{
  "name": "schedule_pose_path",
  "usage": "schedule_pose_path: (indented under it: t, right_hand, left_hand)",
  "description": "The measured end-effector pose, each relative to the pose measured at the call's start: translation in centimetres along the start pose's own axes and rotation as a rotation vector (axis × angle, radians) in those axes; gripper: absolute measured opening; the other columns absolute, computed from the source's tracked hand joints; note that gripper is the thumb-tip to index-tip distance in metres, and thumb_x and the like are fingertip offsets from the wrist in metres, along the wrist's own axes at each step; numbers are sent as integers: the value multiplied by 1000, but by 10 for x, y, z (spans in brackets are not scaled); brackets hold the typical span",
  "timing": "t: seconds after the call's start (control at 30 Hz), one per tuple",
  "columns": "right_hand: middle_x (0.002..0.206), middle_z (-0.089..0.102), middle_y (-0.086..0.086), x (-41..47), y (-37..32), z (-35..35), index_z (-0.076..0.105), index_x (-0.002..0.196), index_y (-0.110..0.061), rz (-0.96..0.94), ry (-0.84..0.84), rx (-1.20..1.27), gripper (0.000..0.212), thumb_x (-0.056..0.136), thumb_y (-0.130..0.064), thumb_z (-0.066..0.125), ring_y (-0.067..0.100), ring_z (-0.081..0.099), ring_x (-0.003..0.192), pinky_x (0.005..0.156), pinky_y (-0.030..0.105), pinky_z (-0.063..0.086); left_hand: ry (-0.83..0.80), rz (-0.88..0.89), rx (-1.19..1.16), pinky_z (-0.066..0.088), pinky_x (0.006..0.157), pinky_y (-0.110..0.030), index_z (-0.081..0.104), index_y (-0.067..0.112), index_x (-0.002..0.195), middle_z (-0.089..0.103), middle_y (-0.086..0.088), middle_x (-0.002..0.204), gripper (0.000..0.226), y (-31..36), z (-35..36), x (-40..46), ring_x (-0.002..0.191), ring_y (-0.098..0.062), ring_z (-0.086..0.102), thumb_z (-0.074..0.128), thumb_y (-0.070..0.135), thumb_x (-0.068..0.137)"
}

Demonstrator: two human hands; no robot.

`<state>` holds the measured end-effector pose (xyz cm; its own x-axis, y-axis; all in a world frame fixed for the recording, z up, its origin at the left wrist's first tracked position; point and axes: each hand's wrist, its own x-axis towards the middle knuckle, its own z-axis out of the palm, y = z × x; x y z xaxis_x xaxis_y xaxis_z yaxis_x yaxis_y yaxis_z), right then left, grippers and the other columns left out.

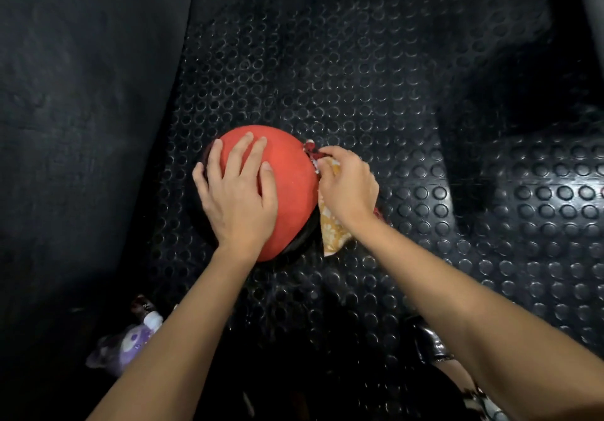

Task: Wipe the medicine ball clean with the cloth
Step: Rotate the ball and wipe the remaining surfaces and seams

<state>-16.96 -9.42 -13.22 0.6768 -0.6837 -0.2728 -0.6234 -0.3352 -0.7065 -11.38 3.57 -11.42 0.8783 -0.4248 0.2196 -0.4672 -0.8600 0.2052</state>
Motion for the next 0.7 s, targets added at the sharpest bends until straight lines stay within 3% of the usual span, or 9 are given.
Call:
schedule_pose_path:
  t: [0.07, 0.23, 0.4, 0.53, 0.63, 0.7]
  right_hand:
    - [115, 63, -4, 2, -5, 0, 60, 120, -30, 32, -13, -27, 27, 96, -30, 49, 19, 61, 103, 76, 27, 37]
    - [109, 61, -10, -45, -18, -3, 63, 115, -31, -318, 14, 38, 25, 94, -25, 53, 14, 62, 93, 77, 31, 47]
    - [115, 63, -3, -2, 4, 4, 59, 121, -29, 63, -7, -30, 27, 96, -27, 49, 20, 60, 102, 72, 27, 35]
    - [114, 60, -8, -29, -10, -1, 60, 121, -28, -122, 15, 8, 27, 95, -28, 50, 15, 60, 97, 77, 29, 42]
    - [110, 60, -11, -52, -9, 0, 62, 116, -28, -282, 17, 50, 24, 94, -27, 53, 12, 61, 91, 71, 30, 47]
    - [108, 61, -12, -43, 1, 6, 62, 113, -30, -221, 44, 58, 21, 93, -26, 54, 12, 61, 90, 71, 29, 45]
  left_hand:
    - [15, -5, 8, 23, 110, -54, 57, 23, 131, 53, 5, 138, 42, 2, 1, 3, 136, -29, 36, 37, 32, 95]
    - [26, -32, -24, 25, 110, -54, 58, 23, 129, 54, 4, 137, 43, -3, 0, 6, 135, -28, 38, 36, 33, 94]
    - [18, -52, -17, 23, 111, -53, 57, 25, 131, 52, 7, 139, 42, 1, 2, 3, 137, -27, 34, 36, 33, 95]
    - [16, -59, -5, 24, 110, -54, 58, 24, 130, 53, 6, 138, 41, 4, 3, 10, 136, -27, 36, 37, 32, 96]
    - [19, -69, -24, 24, 111, -53, 57, 24, 131, 53, 6, 139, 42, -1, 1, 8, 137, -26, 35, 36, 32, 95]
    - [20, -79, -31, 23, 111, -52, 56, 25, 131, 51, 7, 140, 42, -4, 0, 6, 137, -25, 34, 35, 33, 96]
